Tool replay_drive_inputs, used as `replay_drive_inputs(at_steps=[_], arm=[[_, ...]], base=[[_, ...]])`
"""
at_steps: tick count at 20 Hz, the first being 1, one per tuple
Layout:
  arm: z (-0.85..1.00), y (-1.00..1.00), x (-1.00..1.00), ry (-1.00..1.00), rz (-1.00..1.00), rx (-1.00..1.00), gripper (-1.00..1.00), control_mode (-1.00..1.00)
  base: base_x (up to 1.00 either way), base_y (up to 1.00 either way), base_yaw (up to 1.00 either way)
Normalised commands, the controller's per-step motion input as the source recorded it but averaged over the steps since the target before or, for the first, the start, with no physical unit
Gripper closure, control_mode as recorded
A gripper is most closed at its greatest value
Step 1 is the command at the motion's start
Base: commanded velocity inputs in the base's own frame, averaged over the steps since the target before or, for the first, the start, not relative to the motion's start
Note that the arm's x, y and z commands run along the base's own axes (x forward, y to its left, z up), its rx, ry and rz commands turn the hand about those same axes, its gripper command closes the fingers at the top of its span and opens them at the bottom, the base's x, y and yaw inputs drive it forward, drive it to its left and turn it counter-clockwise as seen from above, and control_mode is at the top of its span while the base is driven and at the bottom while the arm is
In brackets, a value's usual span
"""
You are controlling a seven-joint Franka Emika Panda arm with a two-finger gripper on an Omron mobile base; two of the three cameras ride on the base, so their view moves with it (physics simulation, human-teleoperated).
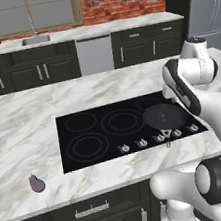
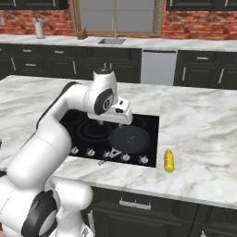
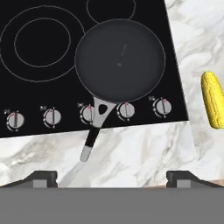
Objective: Put the corn and eggplant in the pan. Then turn on the front right burner and set the heat to medium.
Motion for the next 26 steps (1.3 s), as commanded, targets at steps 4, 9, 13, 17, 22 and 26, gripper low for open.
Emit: replay_drive_inputs(at_steps=[4,9,13,17,22,26], arm=[[-0.07,-0.51,0.05,0.08,0.0,-0.08,-1.0,-1.0],[0.0,-0.39,0.25,-0.01,0.07,-0.02,-1.0,-1.0],[-0.01,-0.75,0.02,-0.03,0.11,0.0,-1.0,-1.0],[-0.04,-0.66,0.0,0.0,0.01,0.0,-1.0,-1.0],[-0.19,-0.69,0.0,0.0,0.0,0.0,-1.0,-1.0],[-0.28,-0.6,0.0,0.0,0.0,0.0,-1.0,-1.0]], base=[[0.0,0.0,0.0],[0.0,0.0,0.0],[0.0,0.0,0.0],[0.0,0.0,0.0],[0.0,0.0,0.0],[0.0,0.0,0.0]])
